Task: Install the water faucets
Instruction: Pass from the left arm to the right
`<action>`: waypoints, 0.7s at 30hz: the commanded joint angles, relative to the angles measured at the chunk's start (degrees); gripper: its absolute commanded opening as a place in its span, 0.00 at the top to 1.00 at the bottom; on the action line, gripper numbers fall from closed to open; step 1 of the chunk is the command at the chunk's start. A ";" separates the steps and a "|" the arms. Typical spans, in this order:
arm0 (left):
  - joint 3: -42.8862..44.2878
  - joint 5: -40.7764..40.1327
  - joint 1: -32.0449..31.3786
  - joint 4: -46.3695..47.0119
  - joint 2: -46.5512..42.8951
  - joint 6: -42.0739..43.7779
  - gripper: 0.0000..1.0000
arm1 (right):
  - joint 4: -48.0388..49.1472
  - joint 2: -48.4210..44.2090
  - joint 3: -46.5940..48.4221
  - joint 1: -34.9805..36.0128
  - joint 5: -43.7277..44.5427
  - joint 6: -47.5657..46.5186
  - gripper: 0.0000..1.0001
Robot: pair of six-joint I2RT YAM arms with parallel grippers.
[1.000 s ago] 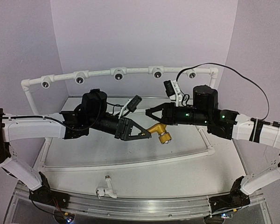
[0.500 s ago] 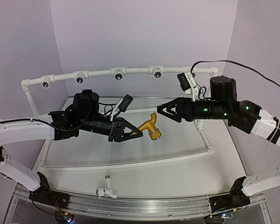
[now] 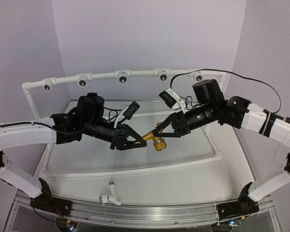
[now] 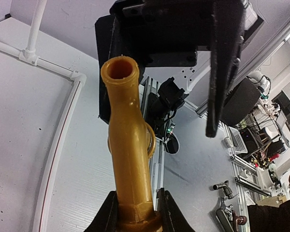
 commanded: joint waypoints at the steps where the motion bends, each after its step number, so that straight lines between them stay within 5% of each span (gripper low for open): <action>1: 3.39 1.31 0.05 2.30 -1.07 1.16 1.00 | -0.22 2.82 3.69 0.25 -7.86 -1.95 0.52; 4: 3.51 1.70 0.06 2.30 -0.72 1.15 1.00 | -0.30 3.90 4.33 0.25 -9.52 -2.61 0.61; 21: 3.56 2.05 0.07 2.30 -0.45 1.07 1.00 | -0.33 7.16 5.39 0.33 -17.24 -4.93 0.51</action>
